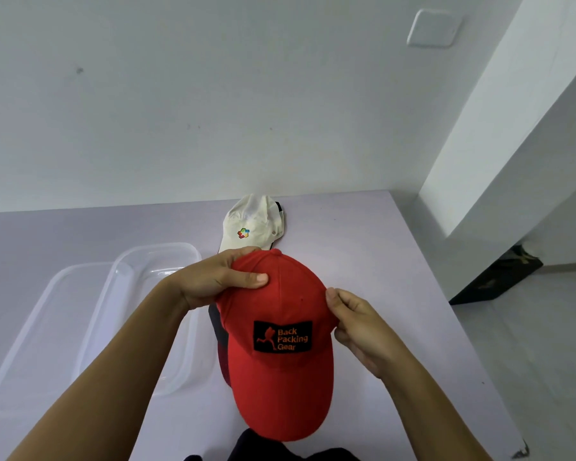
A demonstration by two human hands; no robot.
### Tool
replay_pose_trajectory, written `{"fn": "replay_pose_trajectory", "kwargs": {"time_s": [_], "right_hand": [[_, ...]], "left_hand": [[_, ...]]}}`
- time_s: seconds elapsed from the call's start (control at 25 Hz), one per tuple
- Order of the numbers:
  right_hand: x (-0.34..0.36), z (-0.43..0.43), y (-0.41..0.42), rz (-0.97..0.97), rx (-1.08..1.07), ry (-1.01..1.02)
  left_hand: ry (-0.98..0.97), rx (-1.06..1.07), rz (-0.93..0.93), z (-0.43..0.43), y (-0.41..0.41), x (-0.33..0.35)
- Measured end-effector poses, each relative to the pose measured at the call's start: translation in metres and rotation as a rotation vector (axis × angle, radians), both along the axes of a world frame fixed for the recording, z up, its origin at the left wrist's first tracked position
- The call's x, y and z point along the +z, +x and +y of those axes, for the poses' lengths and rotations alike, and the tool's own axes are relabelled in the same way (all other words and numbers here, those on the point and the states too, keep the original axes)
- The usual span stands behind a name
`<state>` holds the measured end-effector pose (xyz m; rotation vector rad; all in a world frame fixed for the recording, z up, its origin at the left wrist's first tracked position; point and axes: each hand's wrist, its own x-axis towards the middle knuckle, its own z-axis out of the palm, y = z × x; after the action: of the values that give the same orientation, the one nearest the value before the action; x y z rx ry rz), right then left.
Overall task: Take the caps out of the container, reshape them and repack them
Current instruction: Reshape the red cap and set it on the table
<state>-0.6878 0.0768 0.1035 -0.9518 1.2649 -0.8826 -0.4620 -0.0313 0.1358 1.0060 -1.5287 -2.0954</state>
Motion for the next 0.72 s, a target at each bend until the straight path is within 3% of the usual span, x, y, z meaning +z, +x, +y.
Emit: {"fn": "replay_pose_trajectory", "kwargs": {"time_s": [0.16, 0.2, 0.36, 0.52, 0.72], "right_hand": [[-0.004, -0.004, -0.006, -0.132, -0.057, 0.047], [-0.007, -0.004, -0.010, -0.087, -0.068, 0.031], [-0.024, -0.001, -0.032, 0.410, -0.061, -0.085], [-0.045, -0.002, -0.067, 0.457, -0.165, -0.054], [-0.097, -0.012, -0.103, 0.485, -0.194, 0.131]], "left_hand": [[0.054, 0.023, 0.043, -0.002, -0.015, -0.011], [0.067, 0.023, 0.035, -0.004, -0.018, -0.013], [0.092, -0.058, -0.106, -0.015, -0.037, -0.029], [0.203, -0.124, -0.191, -0.023, -0.075, -0.055], [0.248, -0.156, -0.312, -0.033, -0.127, -0.110]]}}
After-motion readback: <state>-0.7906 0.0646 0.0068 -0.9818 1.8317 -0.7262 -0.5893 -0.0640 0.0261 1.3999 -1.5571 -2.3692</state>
